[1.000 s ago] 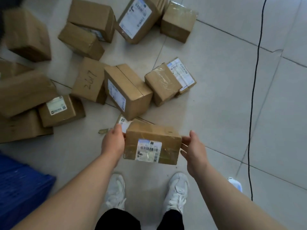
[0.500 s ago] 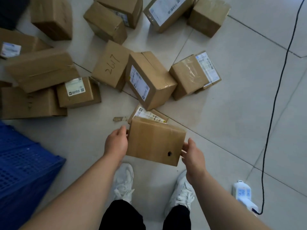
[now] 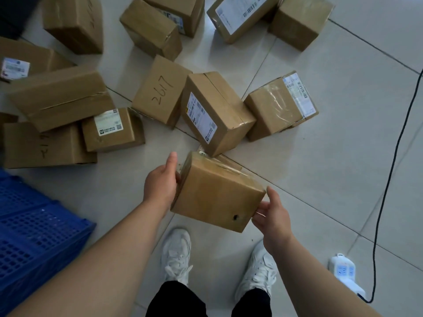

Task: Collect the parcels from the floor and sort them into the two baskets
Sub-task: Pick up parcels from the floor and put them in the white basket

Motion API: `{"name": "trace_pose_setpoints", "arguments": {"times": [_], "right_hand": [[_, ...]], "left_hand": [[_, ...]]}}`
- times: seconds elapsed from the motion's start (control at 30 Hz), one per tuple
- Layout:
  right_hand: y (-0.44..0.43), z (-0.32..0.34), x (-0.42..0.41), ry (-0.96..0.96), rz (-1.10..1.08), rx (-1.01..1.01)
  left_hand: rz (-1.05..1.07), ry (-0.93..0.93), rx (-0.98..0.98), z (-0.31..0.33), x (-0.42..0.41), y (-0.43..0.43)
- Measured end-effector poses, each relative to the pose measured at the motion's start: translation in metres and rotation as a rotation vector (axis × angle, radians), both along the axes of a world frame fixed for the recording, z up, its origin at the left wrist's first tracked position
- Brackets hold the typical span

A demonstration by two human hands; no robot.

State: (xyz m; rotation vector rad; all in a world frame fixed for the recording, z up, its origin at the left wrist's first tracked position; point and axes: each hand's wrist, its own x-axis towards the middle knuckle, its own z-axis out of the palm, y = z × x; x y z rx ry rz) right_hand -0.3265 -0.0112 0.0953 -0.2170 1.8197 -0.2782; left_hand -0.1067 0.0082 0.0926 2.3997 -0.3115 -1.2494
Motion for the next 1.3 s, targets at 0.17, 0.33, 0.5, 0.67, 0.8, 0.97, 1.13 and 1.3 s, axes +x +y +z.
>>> {"name": "trace_pose_setpoints", "arguments": {"times": [0.17,0.33,0.5,0.67,0.8,0.97,1.13,1.3], "right_hand": [[0.002,-0.003,-0.001,-0.066,0.046,0.020],[-0.002,-0.005,0.006,-0.122,-0.139,-0.049],[-0.002,-0.015,0.012,-0.111,-0.329,-0.125],[-0.002,-0.036,0.008,-0.074,-0.394,-0.220],[0.007,-0.057,0.010,-0.203,-0.229,-0.175],[0.003,-0.072,0.016,-0.312,-0.041,-0.144],[-0.011,-0.079,0.017,-0.492,-0.066,-0.074],[-0.010,-0.060,0.019,-0.520,-0.050,-0.042]], "left_hand": [[-0.102,-0.017,-0.001,-0.002,0.011,-0.003],[0.030,0.140,-0.066,-0.004,0.012,0.001],[0.227,0.203,-0.197,-0.015,0.012,0.002],[0.356,0.220,-0.274,-0.031,0.013,-0.006],[0.318,0.339,-0.204,-0.052,0.012,-0.009],[0.198,0.490,-0.044,-0.067,0.009,-0.020],[0.138,0.617,-0.078,-0.078,0.007,-0.029],[0.156,0.646,-0.086,-0.058,0.011,-0.021]]}}
